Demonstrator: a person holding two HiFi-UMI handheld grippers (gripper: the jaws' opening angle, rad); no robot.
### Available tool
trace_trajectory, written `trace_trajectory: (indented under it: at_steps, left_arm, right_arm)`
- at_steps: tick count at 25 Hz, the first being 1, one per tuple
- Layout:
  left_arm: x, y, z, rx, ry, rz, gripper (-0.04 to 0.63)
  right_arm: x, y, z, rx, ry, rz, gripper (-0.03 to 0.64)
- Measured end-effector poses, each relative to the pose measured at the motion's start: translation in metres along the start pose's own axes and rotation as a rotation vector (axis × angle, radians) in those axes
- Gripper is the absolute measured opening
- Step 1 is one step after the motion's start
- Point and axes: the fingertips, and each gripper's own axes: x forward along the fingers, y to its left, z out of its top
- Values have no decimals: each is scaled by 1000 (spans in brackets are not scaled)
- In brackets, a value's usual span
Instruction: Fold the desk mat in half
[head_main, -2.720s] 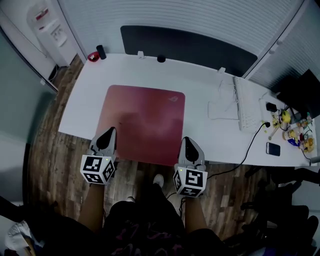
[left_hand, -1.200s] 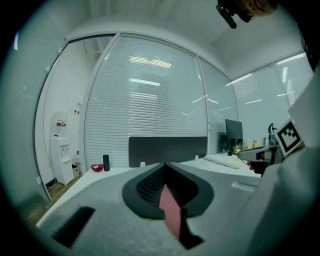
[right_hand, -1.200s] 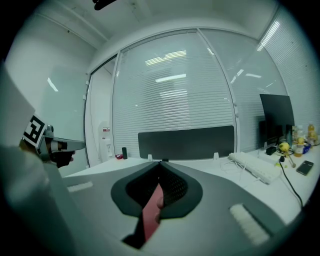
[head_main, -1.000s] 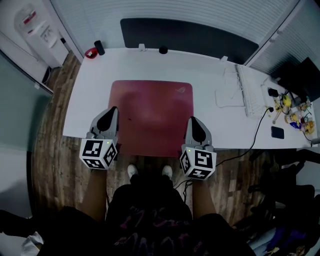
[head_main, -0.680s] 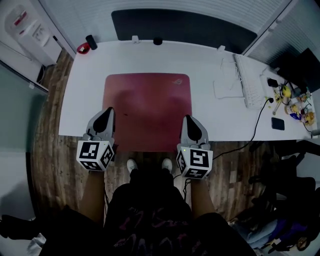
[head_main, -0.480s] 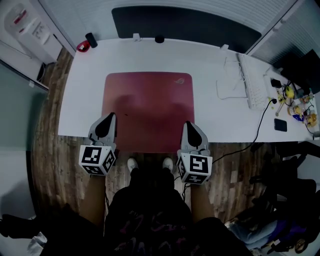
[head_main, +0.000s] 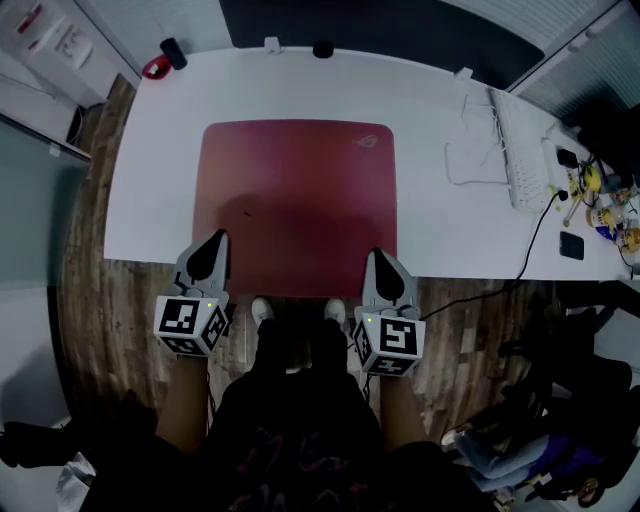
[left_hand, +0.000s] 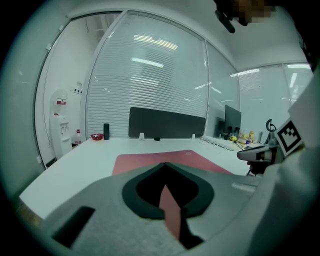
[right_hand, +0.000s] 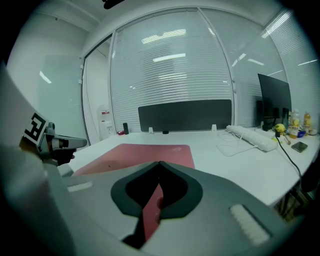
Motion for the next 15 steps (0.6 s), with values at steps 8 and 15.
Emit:
trace_trajectory:
  at_steps: [8, 15]
  left_arm:
    - [-1, 0, -40, -10, 58, 17, 2]
    - [-8, 3, -70, -65, 94, 42, 2]
  right_arm:
    - [5, 8, -38, 15, 70, 20, 8]
    - [5, 12, -63, 20, 117, 36, 8]
